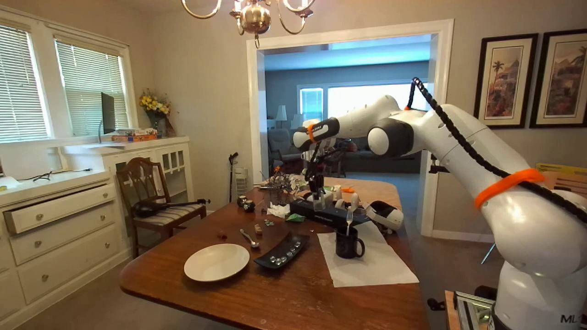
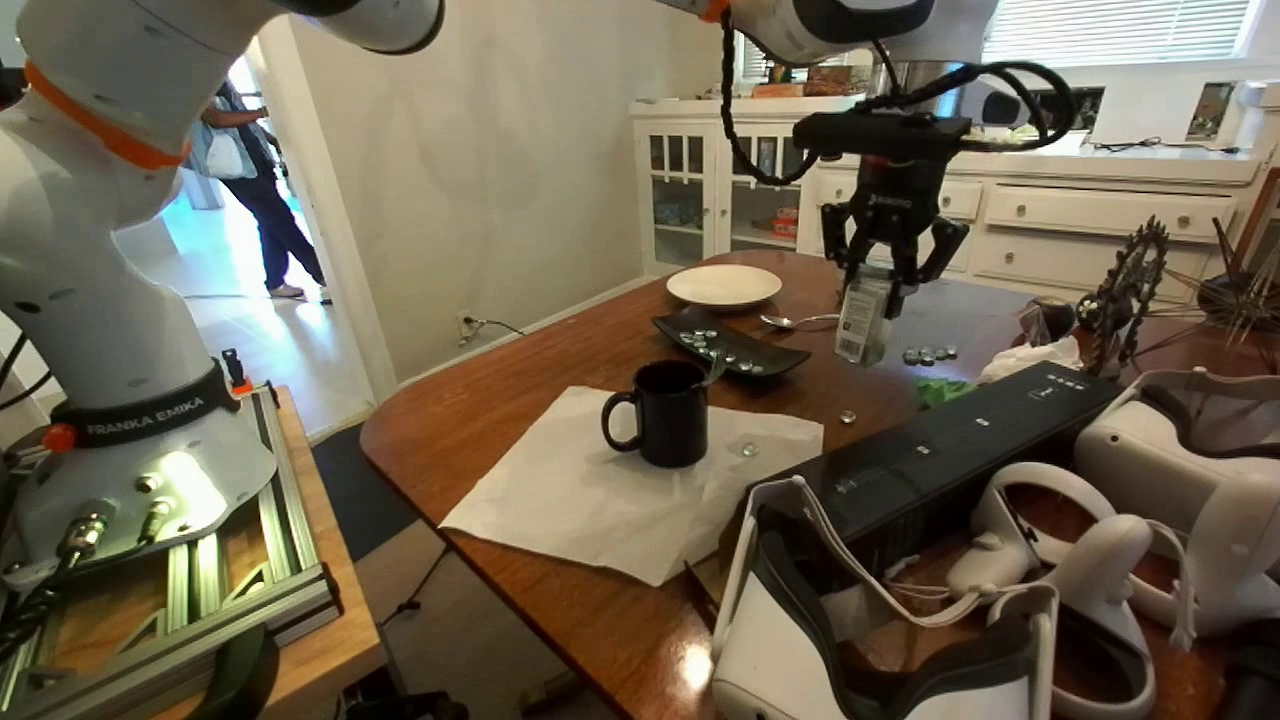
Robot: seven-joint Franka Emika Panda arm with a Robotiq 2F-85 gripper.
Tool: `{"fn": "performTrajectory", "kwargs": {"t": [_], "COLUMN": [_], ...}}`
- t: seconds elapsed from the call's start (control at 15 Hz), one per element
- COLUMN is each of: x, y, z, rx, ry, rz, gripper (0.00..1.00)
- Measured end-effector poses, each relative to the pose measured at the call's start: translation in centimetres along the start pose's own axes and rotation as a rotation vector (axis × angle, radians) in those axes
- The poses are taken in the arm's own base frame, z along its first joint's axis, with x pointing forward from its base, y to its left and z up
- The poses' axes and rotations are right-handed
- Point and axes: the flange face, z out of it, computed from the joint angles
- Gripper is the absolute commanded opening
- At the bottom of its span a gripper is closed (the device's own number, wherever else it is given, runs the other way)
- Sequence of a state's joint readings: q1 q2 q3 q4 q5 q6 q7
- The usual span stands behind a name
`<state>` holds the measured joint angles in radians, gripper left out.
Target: Pick up the bottle and put it in the cup
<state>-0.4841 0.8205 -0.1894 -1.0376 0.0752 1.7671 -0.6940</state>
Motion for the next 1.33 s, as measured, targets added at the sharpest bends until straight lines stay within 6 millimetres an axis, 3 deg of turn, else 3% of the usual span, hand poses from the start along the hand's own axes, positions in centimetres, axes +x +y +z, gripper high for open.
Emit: {"fn": "performTrajectory", "kwargs": {"t": [0.13,0.2,0.53,0.73,1.0,1.33], "x": [-0.9,-1.1,-0.4,1.3,2.4,0.9], "y": [-0.1,-0.2,-1.1,-4.3,-10.2,-15.1], "z": [-0.8,-0.9,-0.4,0.5,2.0,3.4], "rx": [0.004,0.005,-0.018,-0.08,-0.146,-0.184], "ry": [0.0,-0.001,-0.006,-0.011,-0.035,-0.015], "rz": [0.006,0.006,-0.014,-0.075,-0.165,-0.208], "gripper": [0.48,0.23,0.23,0.23,0.23,0.23]}}
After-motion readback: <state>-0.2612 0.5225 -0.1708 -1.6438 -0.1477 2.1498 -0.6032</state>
